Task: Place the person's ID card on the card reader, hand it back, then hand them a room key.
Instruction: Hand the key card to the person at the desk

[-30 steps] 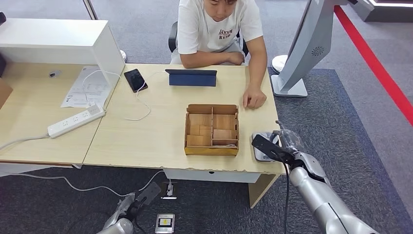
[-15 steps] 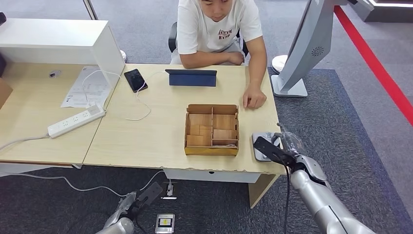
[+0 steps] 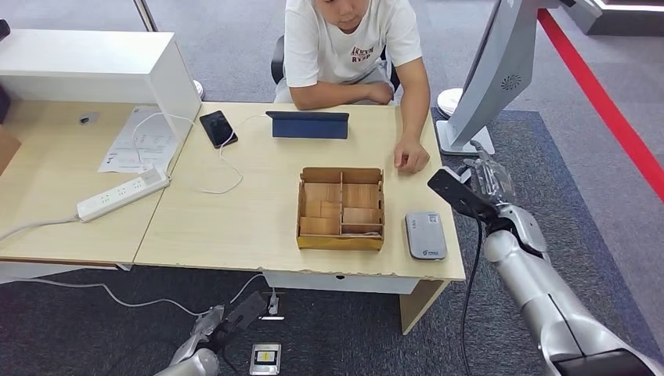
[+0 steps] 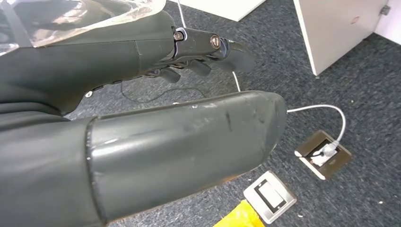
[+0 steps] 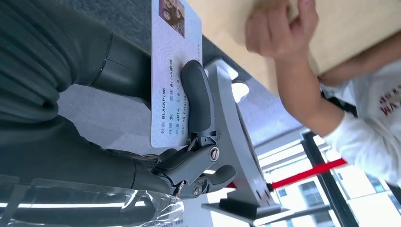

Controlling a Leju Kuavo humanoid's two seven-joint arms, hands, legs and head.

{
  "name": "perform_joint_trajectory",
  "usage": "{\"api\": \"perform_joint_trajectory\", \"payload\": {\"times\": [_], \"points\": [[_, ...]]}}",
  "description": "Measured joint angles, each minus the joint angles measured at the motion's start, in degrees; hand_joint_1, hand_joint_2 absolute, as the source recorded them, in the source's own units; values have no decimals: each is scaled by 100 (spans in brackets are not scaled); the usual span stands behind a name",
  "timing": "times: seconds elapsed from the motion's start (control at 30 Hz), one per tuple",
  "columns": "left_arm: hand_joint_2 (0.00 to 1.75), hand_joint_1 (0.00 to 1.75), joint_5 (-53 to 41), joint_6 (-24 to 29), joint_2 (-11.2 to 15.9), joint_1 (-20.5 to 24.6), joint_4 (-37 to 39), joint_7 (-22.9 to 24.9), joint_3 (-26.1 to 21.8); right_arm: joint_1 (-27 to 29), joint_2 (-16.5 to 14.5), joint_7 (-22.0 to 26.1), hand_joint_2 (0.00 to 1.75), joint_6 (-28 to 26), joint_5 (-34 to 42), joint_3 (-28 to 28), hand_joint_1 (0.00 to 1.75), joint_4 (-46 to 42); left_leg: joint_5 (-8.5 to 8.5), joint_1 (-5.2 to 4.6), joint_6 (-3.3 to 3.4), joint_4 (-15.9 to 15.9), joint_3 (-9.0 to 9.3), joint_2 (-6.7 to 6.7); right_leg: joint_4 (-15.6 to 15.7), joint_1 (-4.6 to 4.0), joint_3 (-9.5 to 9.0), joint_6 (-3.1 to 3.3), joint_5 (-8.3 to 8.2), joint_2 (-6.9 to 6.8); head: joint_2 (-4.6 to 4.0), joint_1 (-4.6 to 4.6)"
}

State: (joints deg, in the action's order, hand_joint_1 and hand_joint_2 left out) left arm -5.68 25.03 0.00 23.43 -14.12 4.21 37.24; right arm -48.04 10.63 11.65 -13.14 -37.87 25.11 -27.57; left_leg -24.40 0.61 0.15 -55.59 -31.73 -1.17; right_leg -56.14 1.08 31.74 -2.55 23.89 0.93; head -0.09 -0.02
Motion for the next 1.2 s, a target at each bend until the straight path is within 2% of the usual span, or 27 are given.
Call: {"api": "perform_joint_trajectory", "payload": {"times": [0.17,0.33,0.7,0.93,0.97,1.07,1.1,1.2], "points": [[0,0,-23,0,-9,6,0,-23,0,-106,25,47,175,-39,43,-28,175,-52,0,0,0,0,-3,1,-1,0,2,0,0,0,0,-2],[0,0,-271,-28,-85,86,-32,-113,5,-1365,39,173,175,255,-151,-136,175,-184,1,0,-1,0,-13,0,-5,0,11,2,-2,0,0,-1],[0,0,-425,-173,-115,177,-59,-60,7,-1676,-536,-265,175,981,-649,42,175,206,3,2,-4,1,-13,0,-10,-1,13,2,-2,0,0,-1],[0,0,-415,-193,-111,177,-78,-32,-1,-1751,-842,-516,175,1207,-705,165,175,445,3,4,-4,1,-19,-5,-11,-1,17,2,0,-1,0,-2],[0,0,-410,-198,-110,176,-78,-28,-2,-1751,-870,-526,175,1210,-705,176,156,469,3,4,-4,1,-21,-6,-11,-1,19,2,0,-1,0,-1],[0,0,-398,-212,-104,172,-77,-15,-6,-1749,-939,-531,175,1211,-727,206,25,543,3,6,-4,1,-29,-8,-11,-1,25,2,1,-2,0,-2],[0,0,-395,-216,-102,171,-77,-11,-7,-1748,-959,-531,175,1209,-741,218,0,571,3,6,-4,0,-33,-8,-11,-1,29,2,1,-2,0,-2],[0,0,-386,-222,-92,164,-77,-8,-10,-1741,-1013,-531,175,1193,-769,257,0,645,3,6,-4,0,-41,-7,-11,-1,38,2,0,-2,0,-2]]}}
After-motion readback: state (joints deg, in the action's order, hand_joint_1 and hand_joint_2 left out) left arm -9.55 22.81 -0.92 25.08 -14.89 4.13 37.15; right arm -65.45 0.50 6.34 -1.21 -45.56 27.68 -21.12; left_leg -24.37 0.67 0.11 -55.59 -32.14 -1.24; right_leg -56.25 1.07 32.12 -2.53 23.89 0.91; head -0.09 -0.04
